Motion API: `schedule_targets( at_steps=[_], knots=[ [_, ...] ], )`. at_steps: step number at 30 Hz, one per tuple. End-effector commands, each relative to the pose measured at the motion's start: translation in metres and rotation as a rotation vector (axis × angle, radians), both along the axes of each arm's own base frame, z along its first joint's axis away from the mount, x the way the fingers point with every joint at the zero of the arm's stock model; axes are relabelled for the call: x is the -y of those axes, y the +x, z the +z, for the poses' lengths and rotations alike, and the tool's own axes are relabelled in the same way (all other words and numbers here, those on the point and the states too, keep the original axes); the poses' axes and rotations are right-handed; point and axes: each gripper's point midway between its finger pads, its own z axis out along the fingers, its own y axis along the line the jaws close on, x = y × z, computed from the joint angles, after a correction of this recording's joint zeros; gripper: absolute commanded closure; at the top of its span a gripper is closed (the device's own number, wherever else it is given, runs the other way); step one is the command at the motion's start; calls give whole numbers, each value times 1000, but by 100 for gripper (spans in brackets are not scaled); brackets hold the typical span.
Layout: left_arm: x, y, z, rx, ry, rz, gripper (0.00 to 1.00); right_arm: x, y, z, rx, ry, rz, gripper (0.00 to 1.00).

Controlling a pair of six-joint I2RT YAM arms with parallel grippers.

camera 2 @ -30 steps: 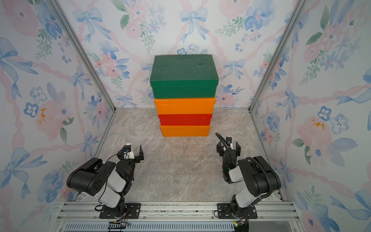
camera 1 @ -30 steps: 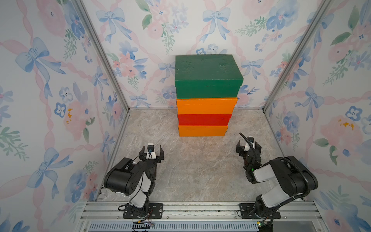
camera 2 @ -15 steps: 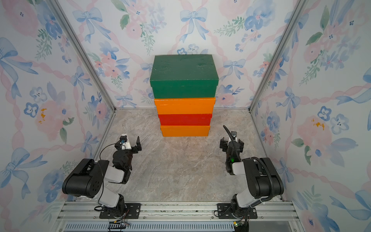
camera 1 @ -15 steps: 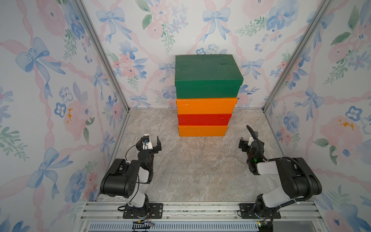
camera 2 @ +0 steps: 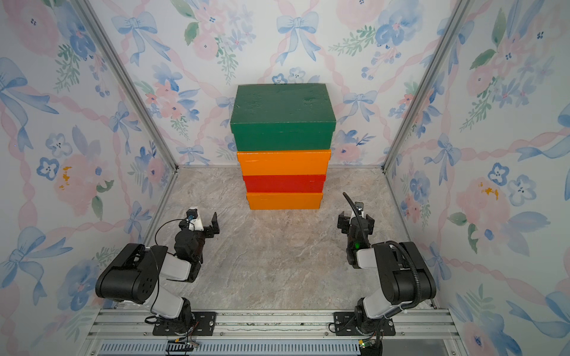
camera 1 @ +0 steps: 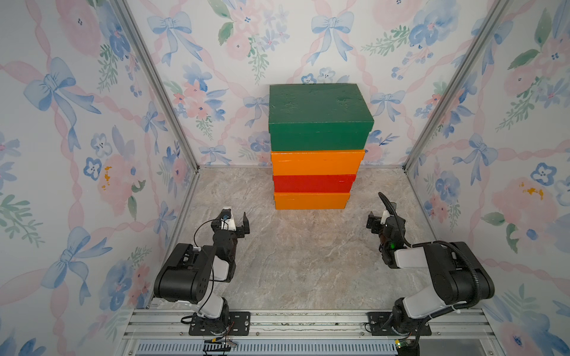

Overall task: Stack the shoeboxes
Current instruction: Reset both arms

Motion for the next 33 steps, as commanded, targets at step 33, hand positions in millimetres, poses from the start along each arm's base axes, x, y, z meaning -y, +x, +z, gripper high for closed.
schedule_targets(
  at_steps=[33],
  knots=[
    [3, -1, 3, 9, -16, -15, 2, -19, 9, 2, -19, 58, 143, 3]
  ],
)
